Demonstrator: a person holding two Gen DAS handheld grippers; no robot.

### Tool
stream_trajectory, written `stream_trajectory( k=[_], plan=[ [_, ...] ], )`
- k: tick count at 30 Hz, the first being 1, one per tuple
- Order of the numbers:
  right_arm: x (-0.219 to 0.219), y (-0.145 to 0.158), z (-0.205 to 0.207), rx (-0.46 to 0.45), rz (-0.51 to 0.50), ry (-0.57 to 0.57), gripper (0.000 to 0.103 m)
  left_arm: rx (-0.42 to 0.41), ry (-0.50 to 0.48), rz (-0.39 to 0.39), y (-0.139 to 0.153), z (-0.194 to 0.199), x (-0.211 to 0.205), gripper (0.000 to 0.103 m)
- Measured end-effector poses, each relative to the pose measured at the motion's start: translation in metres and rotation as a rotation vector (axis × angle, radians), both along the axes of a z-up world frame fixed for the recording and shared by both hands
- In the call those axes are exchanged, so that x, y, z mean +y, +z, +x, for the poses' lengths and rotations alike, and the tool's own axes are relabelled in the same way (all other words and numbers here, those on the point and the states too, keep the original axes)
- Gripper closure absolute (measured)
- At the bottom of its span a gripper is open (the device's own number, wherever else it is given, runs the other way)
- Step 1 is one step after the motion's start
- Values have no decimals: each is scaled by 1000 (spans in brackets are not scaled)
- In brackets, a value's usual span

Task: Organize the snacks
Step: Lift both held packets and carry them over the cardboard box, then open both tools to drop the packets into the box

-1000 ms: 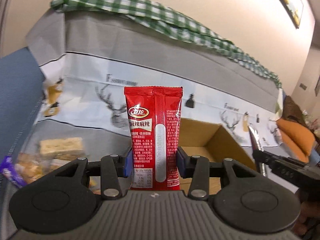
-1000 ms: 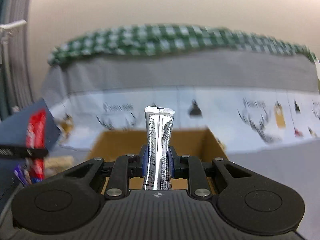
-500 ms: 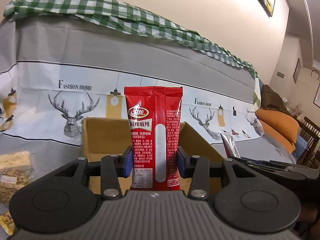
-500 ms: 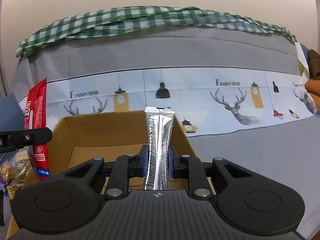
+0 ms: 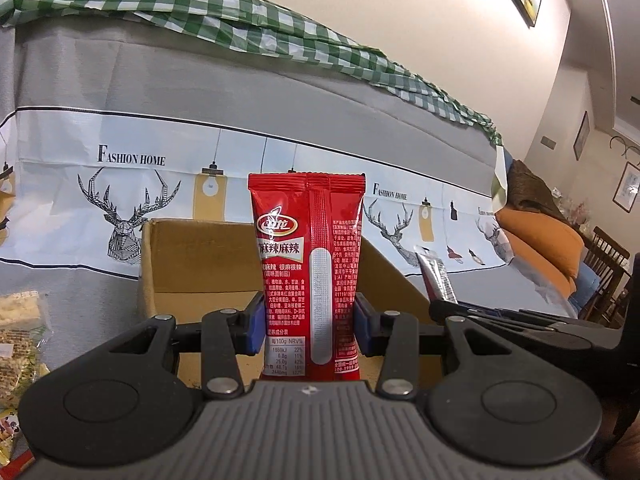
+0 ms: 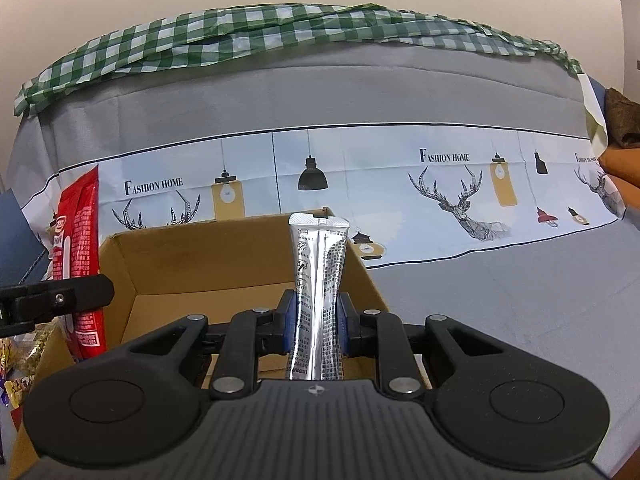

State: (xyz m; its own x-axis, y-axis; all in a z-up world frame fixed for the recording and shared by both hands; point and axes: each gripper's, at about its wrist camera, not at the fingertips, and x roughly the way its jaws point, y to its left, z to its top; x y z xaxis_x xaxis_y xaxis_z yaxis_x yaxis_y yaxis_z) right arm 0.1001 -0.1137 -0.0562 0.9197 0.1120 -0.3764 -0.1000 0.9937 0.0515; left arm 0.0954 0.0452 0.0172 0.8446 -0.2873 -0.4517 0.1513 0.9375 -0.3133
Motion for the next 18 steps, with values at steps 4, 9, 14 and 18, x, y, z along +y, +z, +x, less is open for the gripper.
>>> stream_trajectory(
  k=[4, 9, 14, 18],
  plan=[
    [2, 0, 0, 3, -10, 3, 81, 0, -9, 4, 0, -1, -1, 55],
    [1, 0, 1, 5, -15, 3, 81, -1, -10, -1, 1, 0, -1, 55],
    [2, 0, 0, 7, -19, 3, 81, -2, -14, 0, 0, -1, -1, 55],
    [2, 0, 0, 5, -20, 4, 81, -2, -13, 1, 1, -1, -2, 55]
  ],
)
